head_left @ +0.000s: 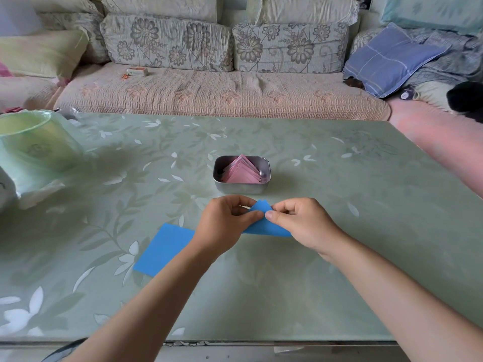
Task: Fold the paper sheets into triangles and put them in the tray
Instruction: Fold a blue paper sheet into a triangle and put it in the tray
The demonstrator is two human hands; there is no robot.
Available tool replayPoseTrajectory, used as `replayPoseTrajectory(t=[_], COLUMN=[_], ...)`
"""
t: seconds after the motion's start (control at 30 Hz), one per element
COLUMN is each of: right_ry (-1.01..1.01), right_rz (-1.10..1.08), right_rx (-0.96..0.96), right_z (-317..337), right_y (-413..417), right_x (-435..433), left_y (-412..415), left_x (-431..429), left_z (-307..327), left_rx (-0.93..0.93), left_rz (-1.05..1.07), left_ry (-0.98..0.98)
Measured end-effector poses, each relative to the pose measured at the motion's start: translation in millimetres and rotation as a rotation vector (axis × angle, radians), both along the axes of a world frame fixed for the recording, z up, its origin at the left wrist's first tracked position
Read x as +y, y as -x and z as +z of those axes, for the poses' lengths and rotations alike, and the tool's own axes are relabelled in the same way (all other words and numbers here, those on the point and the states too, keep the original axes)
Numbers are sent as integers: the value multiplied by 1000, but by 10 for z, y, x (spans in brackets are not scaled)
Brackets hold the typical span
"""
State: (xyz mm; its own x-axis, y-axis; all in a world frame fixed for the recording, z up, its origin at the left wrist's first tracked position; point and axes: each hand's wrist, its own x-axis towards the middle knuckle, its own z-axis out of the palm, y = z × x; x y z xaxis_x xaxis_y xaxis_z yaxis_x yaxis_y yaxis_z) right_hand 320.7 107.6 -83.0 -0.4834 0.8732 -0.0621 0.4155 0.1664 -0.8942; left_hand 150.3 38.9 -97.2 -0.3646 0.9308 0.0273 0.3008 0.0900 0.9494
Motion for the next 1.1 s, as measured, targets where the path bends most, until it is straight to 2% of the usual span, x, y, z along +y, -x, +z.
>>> replayPoseTrajectory(t=[0.1,0.2,0.4,0.67,0.93,1.1], right_ry=[-40,-95,-275,-369,-385,-324], right_rz=[0,-3,50,83,70,21], right_rx=[-24,-52,-204,-261,-284,-268], right_z=[-12,-15,-48,-9,17,-20], right_y=[1,6,32,47,35,52], right_x=[-8,-13,-63,-140,-135,-117], left_y=[-17,-45,-92,-128,-155,-166], left_x=[0,-9,-25,-36,-22,-27], left_z=[-30,-50,-72,-91,-103,-102], left_rx=[48,199,323,360,401,356], left_rz=[5,11,13,21,-6,-4], left_ry=[-21,-81,-131,-115,-89,-82])
